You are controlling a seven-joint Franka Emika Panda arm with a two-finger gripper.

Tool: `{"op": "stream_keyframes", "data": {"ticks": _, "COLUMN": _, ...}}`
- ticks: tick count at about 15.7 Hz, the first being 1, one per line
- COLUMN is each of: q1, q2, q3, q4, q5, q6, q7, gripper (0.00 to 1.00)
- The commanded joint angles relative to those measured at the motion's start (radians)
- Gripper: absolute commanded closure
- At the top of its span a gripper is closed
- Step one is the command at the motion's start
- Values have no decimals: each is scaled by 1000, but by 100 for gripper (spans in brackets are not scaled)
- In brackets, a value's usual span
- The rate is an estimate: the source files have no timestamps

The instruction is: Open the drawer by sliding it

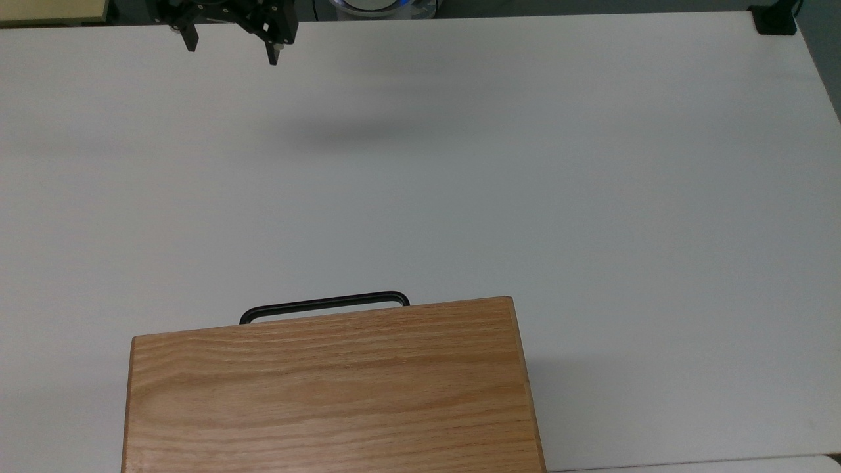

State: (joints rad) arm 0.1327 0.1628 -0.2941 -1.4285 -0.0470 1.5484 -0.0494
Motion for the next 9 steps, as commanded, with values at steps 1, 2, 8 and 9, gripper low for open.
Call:
{"op": "stream_keyframes", "data": {"ticks": 1, "q1": 14, "q2": -61, "q3": -2, "q4": -9, "q5": -31, "q6": -84, "q7": -12, "gripper": 0}}
{"op": "stream_keyframes", "data": {"ticks": 2, "q1": 15, "q2": -54, "q3": 0, "q4": -10, "q5": -31, "q6": -85, "q7": -13, "gripper": 0}}
{"op": "stream_keyframes", "data": {"ticks": 8, "q1": 13, "q2": -43, "q3": 0, "q4": -10, "q5": -17, "q6": -71, "q7": -4, "gripper": 0}}
{"op": "stream_keyframes", "data": {"ticks": 9, "q1": 13, "q2": -42, "q3": 0, "q4": -10, "q5": -17, "q6": -70, "q7": -6, "gripper": 0}}
